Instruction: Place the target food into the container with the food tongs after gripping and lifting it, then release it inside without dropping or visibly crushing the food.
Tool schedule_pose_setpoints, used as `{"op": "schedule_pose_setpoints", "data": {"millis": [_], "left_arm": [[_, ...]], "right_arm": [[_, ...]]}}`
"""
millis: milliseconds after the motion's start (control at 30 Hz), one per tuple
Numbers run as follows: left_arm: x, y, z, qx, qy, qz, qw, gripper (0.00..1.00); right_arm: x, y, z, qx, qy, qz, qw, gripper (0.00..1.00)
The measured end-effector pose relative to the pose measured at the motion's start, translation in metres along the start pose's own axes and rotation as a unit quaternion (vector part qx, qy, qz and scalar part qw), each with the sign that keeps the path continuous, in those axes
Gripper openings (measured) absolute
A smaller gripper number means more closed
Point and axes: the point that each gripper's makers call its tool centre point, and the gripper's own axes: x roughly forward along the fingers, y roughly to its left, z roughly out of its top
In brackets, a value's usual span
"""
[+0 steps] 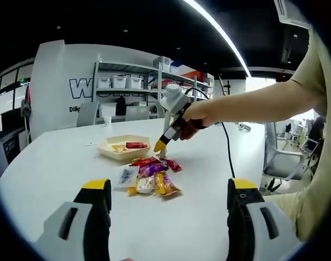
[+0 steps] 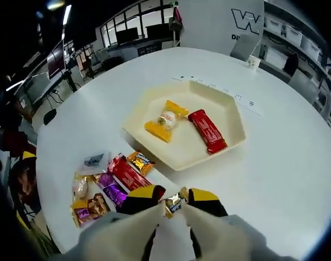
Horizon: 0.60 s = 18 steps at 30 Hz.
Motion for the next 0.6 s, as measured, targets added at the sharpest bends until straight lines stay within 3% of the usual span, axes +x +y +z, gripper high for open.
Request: {"op": "schedule_pose_setpoints", "data": {"millis": [267,367,600], "left_arm": [[0.0,-0.001,-0.001,-0.001,0.001,-0.002,1.0,0.86],[0.001,-0.001,-0.001,-0.001,0.0,-0.002,1.0,0.86],[0.0,-0.001,0.001,0.001,-0.001,-0.002,1.0,0.86]], "right_arm": [[-0.01,-0.007,0.001,0.029,0.004,-0.014,0.9995,0.19],[-0.01,-0.003,0.0,0.069,0.003,-0.005,0.9976,0.19],[-0.007,0.0,-0.005,0.107,0.008,-0.007,0.9942,0.2]]}}
